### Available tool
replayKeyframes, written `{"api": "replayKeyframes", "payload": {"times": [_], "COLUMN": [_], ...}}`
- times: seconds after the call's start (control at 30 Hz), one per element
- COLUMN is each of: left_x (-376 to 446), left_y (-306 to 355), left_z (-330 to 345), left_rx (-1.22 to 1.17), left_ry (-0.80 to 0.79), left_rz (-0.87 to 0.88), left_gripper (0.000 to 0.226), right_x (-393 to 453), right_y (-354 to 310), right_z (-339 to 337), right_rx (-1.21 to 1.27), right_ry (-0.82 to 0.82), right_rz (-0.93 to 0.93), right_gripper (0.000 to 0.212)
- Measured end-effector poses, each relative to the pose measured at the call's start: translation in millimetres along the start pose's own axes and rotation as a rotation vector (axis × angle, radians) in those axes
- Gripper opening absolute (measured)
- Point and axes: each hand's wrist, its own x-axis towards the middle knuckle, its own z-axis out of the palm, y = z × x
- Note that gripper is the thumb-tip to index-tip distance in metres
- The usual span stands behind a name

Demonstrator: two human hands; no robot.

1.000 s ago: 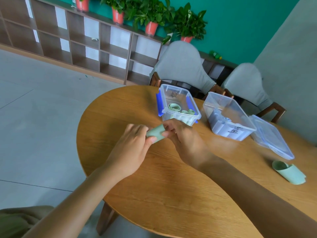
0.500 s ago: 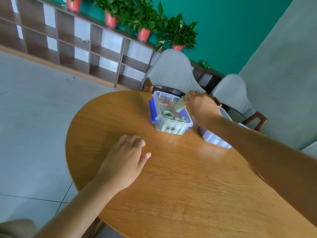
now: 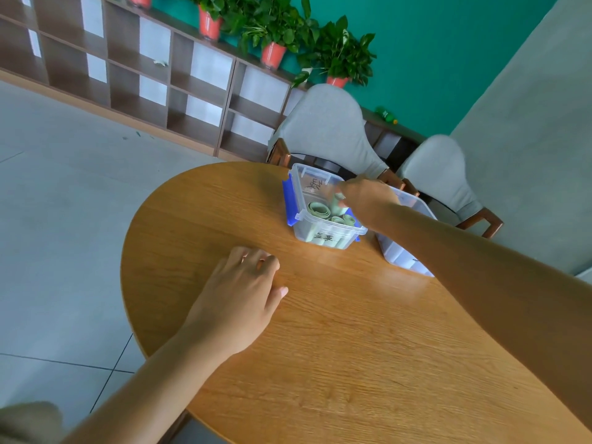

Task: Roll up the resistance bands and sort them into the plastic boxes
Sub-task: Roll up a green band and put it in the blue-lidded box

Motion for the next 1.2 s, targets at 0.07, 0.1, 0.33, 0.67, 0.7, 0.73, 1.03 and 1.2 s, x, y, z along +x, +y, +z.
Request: {"api": "replayKeyframes", "payload": {"times": [0.07, 0.1, 0.33, 0.67, 0.7, 0.73, 1.03, 1.2], "left_x": [0, 0, -1, 0, 0, 0, 0, 1], "left_y": [1, 1, 1, 0, 0, 0, 0, 0], "left_z": [0, 0, -1, -3, -3, -3, -4, -3], "left_rx": [0.003, 0.004, -0.002, -0.018, -0.017, -0.017, -0.023, -0.023], "left_ry": [-0.003, -0.002, 0.008, -0.008, -0.011, -0.015, -0.017, -0.008], "left_rz": [0.002, 0.002, 0.001, 0.006, 0.007, 0.007, 0.010, 0.005], "left_gripper": [0.038, 0.037, 0.034, 0.035, 0.035, 0.036, 0.036, 0.036], "right_x": [2, 3, 12, 21, 20, 20, 19, 19], "right_y": [3, 4, 2, 12, 11, 11, 7, 6], "right_z": [3, 3, 14, 12, 13, 13, 15, 15], "right_rx": [0.021, 0.038, 0.197, 0.332, 0.337, 0.340, 0.334, 0.270], "right_ry": [-0.039, -0.058, -0.104, -0.206, -0.204, -0.201, -0.174, -0.173], "right_rz": [-0.016, -0.030, -0.091, -0.094, -0.090, -0.088, -0.076, -0.097], "right_gripper": [0.042, 0.043, 0.032, 0.045, 0.046, 0.046, 0.049, 0.050]}}
